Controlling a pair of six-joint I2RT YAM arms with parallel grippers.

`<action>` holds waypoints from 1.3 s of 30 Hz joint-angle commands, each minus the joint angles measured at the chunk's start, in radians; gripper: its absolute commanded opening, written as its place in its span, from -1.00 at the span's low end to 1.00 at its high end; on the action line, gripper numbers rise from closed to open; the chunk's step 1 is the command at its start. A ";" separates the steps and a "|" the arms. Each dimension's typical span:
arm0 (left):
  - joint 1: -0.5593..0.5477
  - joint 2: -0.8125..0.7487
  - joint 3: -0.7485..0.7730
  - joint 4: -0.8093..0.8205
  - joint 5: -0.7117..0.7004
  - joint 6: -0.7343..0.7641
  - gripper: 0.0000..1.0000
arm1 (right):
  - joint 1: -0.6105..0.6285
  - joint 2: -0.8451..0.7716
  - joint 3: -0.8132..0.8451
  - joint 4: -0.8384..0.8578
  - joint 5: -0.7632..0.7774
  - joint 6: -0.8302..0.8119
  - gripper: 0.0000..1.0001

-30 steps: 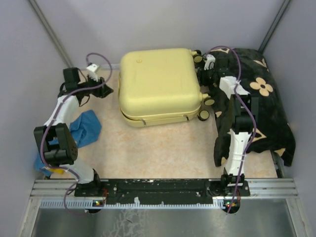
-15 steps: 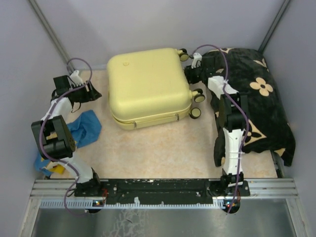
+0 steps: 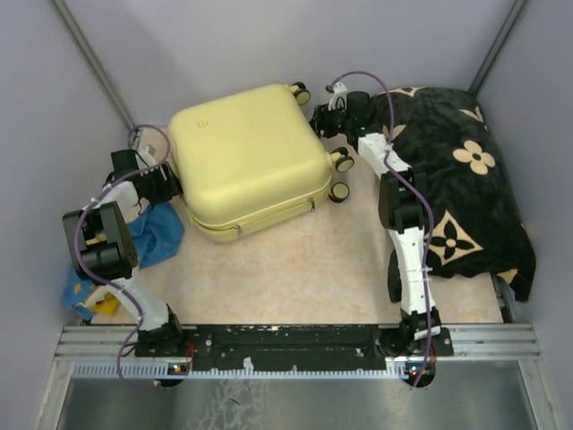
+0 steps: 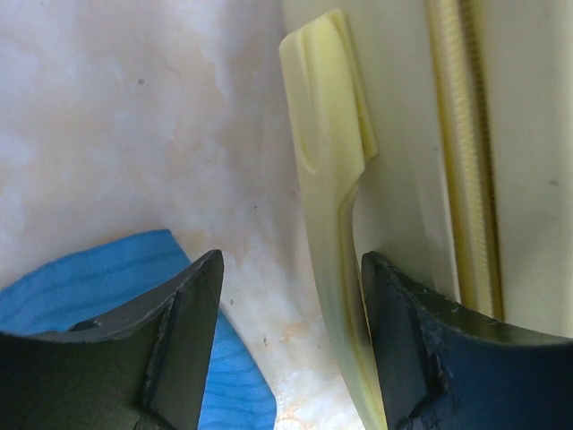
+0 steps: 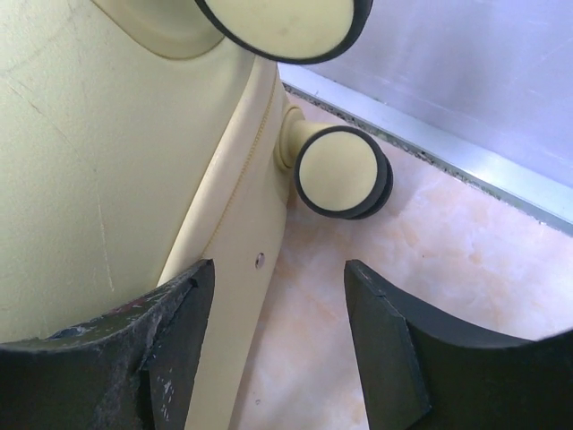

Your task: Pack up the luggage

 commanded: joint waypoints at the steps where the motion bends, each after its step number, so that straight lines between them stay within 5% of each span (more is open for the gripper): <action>1: -0.024 -0.016 -0.021 -0.026 -0.082 -0.061 0.37 | 0.052 -0.065 0.089 0.101 -0.096 0.053 0.30; 7: -0.023 -0.064 -0.045 -0.014 -0.105 -0.045 0.36 | -0.097 -0.260 0.019 -0.022 -0.145 0.022 0.70; 11: -0.023 -0.075 -0.046 -0.018 -0.103 -0.025 0.35 | -0.156 -0.407 -0.066 -0.219 -0.164 -0.090 0.77; 24: -0.026 -0.062 -0.062 0.011 -0.053 -0.016 0.30 | -0.175 -1.192 -1.101 -0.191 -0.150 -0.248 0.63; 30: -0.028 -0.048 -0.061 -0.031 -0.018 -0.038 0.27 | -0.042 -1.271 -1.352 0.005 -0.005 -0.168 0.47; 39: -0.028 -0.048 -0.085 -0.030 -0.012 -0.044 0.21 | 0.123 -1.127 -1.462 0.389 0.124 -0.122 0.28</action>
